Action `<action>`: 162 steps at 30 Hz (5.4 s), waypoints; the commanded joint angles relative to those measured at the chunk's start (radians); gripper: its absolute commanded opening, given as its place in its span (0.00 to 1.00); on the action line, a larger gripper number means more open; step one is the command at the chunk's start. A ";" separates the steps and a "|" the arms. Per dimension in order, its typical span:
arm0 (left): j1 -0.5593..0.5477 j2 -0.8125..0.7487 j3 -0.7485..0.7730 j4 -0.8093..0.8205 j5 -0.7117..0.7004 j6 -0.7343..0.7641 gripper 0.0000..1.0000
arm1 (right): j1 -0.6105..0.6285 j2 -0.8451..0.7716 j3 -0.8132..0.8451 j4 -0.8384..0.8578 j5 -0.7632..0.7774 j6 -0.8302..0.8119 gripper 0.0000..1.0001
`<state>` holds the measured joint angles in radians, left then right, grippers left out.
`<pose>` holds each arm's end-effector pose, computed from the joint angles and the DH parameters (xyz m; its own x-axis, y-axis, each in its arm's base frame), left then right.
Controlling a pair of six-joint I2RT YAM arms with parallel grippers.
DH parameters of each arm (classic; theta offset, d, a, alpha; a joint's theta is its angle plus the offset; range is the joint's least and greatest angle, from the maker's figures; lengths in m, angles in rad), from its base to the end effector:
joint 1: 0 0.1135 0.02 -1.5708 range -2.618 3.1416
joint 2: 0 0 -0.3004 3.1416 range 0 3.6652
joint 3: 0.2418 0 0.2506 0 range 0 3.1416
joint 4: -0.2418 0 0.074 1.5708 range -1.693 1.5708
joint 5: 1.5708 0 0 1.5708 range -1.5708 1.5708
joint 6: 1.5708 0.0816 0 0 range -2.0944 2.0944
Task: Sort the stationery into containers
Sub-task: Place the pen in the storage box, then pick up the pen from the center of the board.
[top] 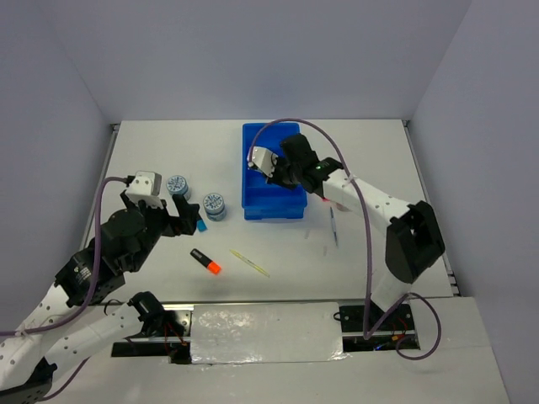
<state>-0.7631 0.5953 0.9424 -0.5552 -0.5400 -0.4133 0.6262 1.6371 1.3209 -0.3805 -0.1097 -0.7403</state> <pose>0.1161 -0.0530 0.3914 -0.2288 -0.2578 -0.9387 0.1500 0.9434 -0.2957 0.3260 0.2468 0.2951 0.0550 -0.7877 -0.6136 -0.8310 0.3046 -0.4655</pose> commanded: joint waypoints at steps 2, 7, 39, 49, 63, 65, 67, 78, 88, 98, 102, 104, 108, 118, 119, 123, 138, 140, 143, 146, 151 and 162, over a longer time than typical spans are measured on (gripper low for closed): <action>0.004 -0.023 0.004 0.041 -0.017 0.036 0.99 | -0.005 0.059 0.072 -0.124 -0.007 -0.107 0.00; 0.004 -0.020 0.004 0.038 -0.015 0.039 0.99 | -0.005 0.098 0.087 -0.146 -0.039 -0.103 0.00; 0.004 -0.014 -0.001 0.040 -0.003 0.053 0.99 | -0.014 0.023 0.064 -0.094 -0.051 -0.018 0.48; 0.004 0.006 0.010 0.017 -0.046 0.016 0.99 | -0.013 -0.391 -0.018 0.173 0.030 0.511 0.50; 0.022 0.135 0.064 -0.097 -0.146 -0.110 0.99 | -0.045 -0.663 -0.305 -0.059 0.240 0.941 0.66; 0.022 0.130 0.058 -0.092 -0.147 -0.101 0.99 | -0.068 -0.651 -0.319 -0.147 0.254 0.967 0.66; 0.022 0.130 0.052 -0.089 -0.146 -0.094 0.99 | -0.086 -0.645 -0.360 -0.176 0.271 0.992 0.66; 0.022 0.161 0.045 -0.088 -0.132 -0.070 0.99 | -0.128 -0.547 -0.554 -0.098 0.317 1.064 0.50; 0.022 0.172 0.042 -0.077 -0.106 -0.050 0.99 | -0.235 -0.327 -0.542 0.018 0.295 0.898 0.44; 0.022 0.166 0.036 -0.060 -0.084 -0.030 0.99 | -0.253 -0.201 -0.488 -0.008 0.304 0.871 0.49; 0.022 0.162 0.036 -0.060 -0.081 -0.027 0.99 | -0.258 -0.151 -0.476 -0.026 0.259 0.845 0.49; 0.022 0.158 0.036 -0.058 -0.081 -0.025 0.99 | -0.260 -0.140 -0.473 -0.029 0.236 0.841 0.49; 0.022 0.149 0.033 -0.055 -0.080 -0.022 0.99 | -0.266 -0.126 -0.465 -0.034 0.228 0.845 0.47; 0.021 0.138 0.032 -0.051 -0.071 -0.015 0.99 | -0.290 -0.066 -0.450 -0.055 0.159 0.838 0.47; 0.021 0.138 0.032 -0.051 -0.071 -0.016 0.99 | -0.289 -0.062 -0.448 -0.057 0.160 0.840 0.47; 0.021 0.135 0.032 -0.048 -0.067 -0.015 0.99 | -0.292 -0.057 -0.445 -0.060 0.163 0.838 0.43; 0.022 0.129 0.030 -0.045 -0.060 -0.012 0.99 | -0.290 -0.051 -0.430 -0.061 0.168 0.838 0.05; 0.022 0.127 0.030 -0.043 -0.057 -0.012 0.99 | -0.290 -0.063 -0.430 -0.060 0.168 0.851 0.00; 0.022 0.126 0.029 -0.041 -0.049 -0.012 0.99 | -0.290 -0.120 -0.427 -0.064 0.159 0.883 0.00; 0.021 0.121 0.027 -0.037 -0.040 -0.019 0.99 | -0.289 -0.236 -0.430 -0.081 0.137 0.920 0.00; 0.022 0.139 0.032 -0.029 -0.014 -0.036 0.99 | -0.280 -0.484 -0.411 -0.150 0.148 0.944 0.00; 0.010 0.383 0.082 0.009 0.130 -0.215 0.99 | -0.275 -0.821 -0.387 -0.259 0.188 1.001 0.00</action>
<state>-0.7448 0.8925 0.9909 -0.6079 -0.4995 -0.5381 0.3447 0.8753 0.9115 -0.5957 0.0456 0.2256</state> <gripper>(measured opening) 0.991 0.187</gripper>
